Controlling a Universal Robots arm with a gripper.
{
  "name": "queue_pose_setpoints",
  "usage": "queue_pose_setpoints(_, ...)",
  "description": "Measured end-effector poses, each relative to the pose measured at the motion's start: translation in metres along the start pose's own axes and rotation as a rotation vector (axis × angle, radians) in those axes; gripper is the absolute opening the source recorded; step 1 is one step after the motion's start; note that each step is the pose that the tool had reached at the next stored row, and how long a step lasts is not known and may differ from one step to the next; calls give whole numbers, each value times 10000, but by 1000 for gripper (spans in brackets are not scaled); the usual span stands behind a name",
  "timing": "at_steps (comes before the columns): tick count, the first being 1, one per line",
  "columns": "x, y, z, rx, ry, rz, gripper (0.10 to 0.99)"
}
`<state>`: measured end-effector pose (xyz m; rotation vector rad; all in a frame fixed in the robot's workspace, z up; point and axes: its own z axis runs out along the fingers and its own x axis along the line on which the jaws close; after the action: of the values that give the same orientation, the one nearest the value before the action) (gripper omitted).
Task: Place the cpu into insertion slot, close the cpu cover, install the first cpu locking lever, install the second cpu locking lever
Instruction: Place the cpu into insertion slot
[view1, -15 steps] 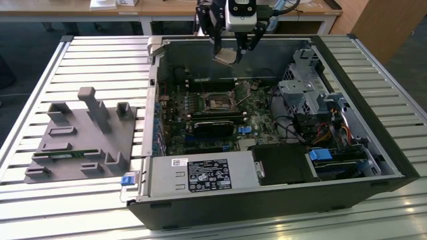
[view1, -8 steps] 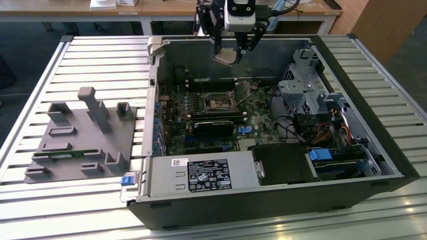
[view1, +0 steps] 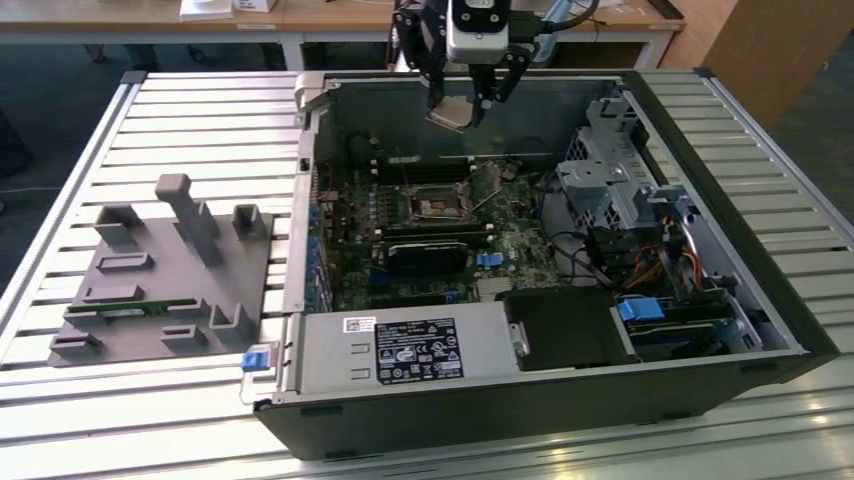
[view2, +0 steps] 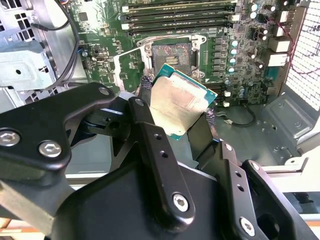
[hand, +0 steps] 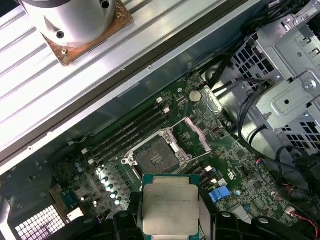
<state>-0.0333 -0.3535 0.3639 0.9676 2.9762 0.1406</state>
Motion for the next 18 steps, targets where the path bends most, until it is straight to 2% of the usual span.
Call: queue_pose_setpoints(18, 1, -1, 1, -10, -42, 480, 541)
